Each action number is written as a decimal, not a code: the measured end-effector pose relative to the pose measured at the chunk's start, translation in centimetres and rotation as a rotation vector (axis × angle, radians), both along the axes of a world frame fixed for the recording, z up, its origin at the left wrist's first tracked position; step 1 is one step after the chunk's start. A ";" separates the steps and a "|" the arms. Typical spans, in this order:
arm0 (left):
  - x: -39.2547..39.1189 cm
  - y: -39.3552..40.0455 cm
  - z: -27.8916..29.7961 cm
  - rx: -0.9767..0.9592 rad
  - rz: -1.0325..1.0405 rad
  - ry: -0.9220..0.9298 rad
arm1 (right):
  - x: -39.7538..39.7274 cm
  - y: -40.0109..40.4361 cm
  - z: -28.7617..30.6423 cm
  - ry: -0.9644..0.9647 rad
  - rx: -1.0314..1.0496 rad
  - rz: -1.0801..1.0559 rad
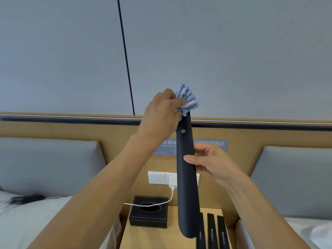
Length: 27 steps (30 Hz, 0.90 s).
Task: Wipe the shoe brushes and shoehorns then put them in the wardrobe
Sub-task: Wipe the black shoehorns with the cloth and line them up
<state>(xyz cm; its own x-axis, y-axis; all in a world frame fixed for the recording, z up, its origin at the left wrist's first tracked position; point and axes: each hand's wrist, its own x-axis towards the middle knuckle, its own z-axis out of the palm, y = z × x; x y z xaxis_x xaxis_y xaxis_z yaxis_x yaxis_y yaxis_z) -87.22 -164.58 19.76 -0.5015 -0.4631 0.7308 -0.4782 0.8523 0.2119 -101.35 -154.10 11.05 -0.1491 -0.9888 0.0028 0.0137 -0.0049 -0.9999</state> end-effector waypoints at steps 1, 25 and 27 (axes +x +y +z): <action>-0.1 0.3 -0.5 0.026 -0.015 -0.012 | 0.0 -0.1 -0.1 -0.020 -0.006 -0.021; 2.2 2.2 -8.9 0.374 0.005 -0.133 | -0.7 -1.1 -2.5 -0.283 -0.063 -0.214; 2.2 2.0 -8.8 0.363 0.025 -0.118 | -0.3 -1.2 -2.3 -0.247 -0.055 -0.189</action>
<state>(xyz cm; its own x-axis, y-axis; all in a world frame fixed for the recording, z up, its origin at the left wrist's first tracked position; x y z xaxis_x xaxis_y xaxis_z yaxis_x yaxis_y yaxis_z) -85.01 -162.54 10.95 -0.5573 -0.6948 0.4546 -0.5373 0.7192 0.4405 -101.69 -155.29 8.76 -0.3329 -0.9430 -0.0035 0.2495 -0.0845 -0.9647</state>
